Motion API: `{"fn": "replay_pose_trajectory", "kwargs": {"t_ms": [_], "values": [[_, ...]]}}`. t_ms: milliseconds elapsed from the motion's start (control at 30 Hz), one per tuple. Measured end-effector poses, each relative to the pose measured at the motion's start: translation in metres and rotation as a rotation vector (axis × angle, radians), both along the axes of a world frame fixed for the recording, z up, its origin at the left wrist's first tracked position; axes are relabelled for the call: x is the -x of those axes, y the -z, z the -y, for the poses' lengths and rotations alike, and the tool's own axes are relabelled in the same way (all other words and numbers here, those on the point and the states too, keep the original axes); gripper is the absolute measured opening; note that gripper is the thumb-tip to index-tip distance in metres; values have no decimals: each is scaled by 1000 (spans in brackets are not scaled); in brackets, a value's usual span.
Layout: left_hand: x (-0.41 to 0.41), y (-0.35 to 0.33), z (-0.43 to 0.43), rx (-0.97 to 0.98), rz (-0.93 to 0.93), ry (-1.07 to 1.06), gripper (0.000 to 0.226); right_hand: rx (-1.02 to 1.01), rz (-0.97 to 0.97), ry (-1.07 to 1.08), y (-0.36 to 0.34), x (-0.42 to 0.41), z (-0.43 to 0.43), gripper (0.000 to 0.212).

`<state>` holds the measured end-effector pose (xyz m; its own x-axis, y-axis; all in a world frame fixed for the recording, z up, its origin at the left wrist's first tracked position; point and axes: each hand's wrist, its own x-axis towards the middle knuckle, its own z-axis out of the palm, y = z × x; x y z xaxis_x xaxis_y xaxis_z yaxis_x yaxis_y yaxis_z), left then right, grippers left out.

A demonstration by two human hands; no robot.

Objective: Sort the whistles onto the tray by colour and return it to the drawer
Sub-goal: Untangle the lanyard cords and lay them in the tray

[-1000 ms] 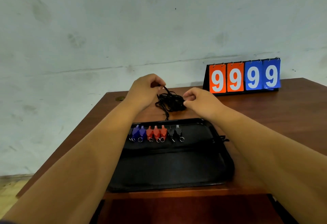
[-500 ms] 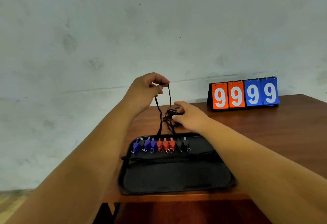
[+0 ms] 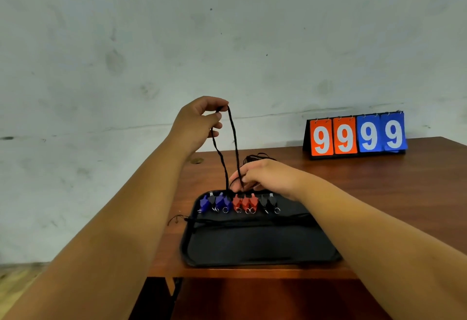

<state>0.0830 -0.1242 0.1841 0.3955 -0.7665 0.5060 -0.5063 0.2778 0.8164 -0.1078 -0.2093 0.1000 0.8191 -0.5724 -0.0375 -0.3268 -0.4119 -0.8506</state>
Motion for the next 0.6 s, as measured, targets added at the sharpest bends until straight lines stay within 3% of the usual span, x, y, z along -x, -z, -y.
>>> {"fn": "replay_pose_trajectory", "kwargs": {"t_ms": [200, 367, 600], "values": [[-20, 12, -2, -30, -101, -72, 38, -16, 55, 18, 5, 8, 2, 26], [-35, 30, -7, -91, -133, -198, 40, -290, 198, 132, 6, 13, 5, 28], [-49, 63, -14, -323, 216, -487, 34, -355, 332, 191, -9, 28, 8, 28]]}}
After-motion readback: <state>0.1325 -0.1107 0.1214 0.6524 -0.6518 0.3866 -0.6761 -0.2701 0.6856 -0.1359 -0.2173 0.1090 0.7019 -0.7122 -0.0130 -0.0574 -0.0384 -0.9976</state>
